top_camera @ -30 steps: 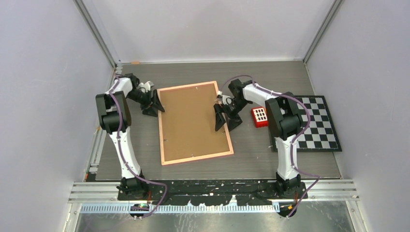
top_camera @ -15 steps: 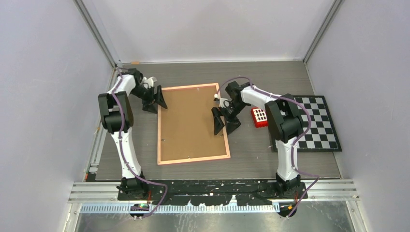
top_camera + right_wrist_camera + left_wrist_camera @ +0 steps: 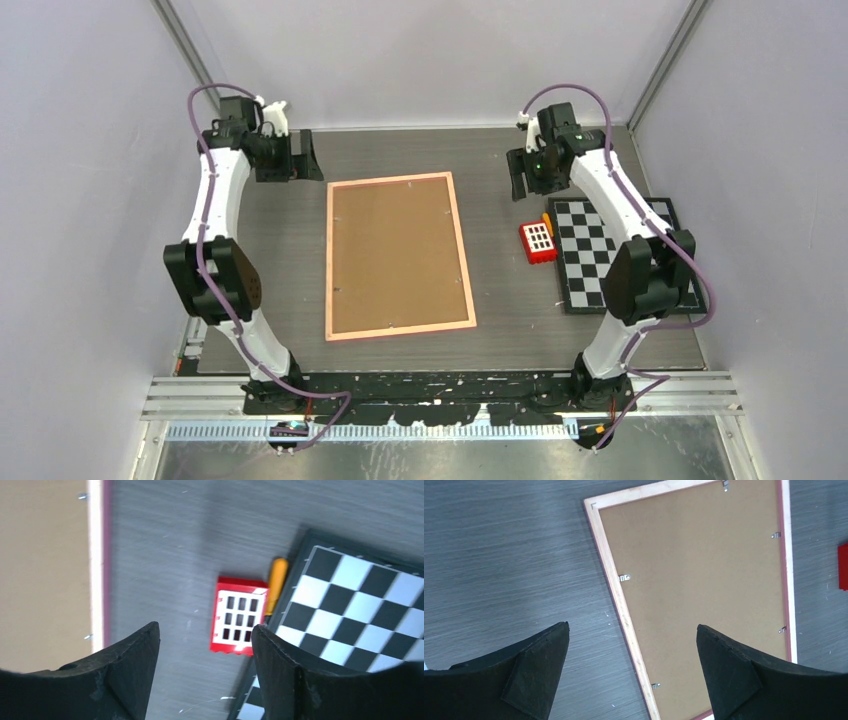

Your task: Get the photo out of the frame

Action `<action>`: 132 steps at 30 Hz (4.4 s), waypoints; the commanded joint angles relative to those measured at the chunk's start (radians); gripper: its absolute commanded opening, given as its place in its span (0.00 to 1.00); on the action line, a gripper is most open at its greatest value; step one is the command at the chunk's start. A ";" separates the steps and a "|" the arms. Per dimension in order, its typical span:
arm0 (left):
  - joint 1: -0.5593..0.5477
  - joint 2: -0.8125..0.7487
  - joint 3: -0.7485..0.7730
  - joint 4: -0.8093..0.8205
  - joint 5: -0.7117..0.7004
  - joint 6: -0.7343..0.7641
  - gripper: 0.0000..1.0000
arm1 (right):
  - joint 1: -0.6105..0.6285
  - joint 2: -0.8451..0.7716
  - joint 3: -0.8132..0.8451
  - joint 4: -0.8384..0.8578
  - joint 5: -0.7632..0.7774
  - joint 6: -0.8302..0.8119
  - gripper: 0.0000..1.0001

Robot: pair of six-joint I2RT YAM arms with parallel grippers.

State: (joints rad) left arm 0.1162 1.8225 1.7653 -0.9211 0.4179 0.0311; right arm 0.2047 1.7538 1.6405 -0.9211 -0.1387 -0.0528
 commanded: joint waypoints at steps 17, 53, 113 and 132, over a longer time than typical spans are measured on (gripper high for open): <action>0.004 -0.061 -0.076 0.027 -0.031 -0.013 1.00 | -0.001 0.373 0.222 0.080 0.371 -0.150 0.42; 0.004 -0.058 -0.082 0.041 -0.019 -0.026 1.00 | -0.057 0.416 0.105 -0.021 0.229 -0.079 0.43; 0.005 -0.011 -0.041 0.024 0.019 -0.059 1.00 | -0.042 0.396 0.025 -0.017 -0.011 0.003 0.47; 0.003 -0.022 -0.058 0.031 0.029 -0.065 1.00 | -0.079 0.284 -0.151 -0.003 0.065 -0.236 0.56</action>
State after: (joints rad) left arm 0.1162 1.8137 1.6825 -0.9089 0.4225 -0.0261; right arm 0.1364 2.0682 1.5223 -0.9058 -0.0708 -0.2367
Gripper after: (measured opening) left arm 0.996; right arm 0.569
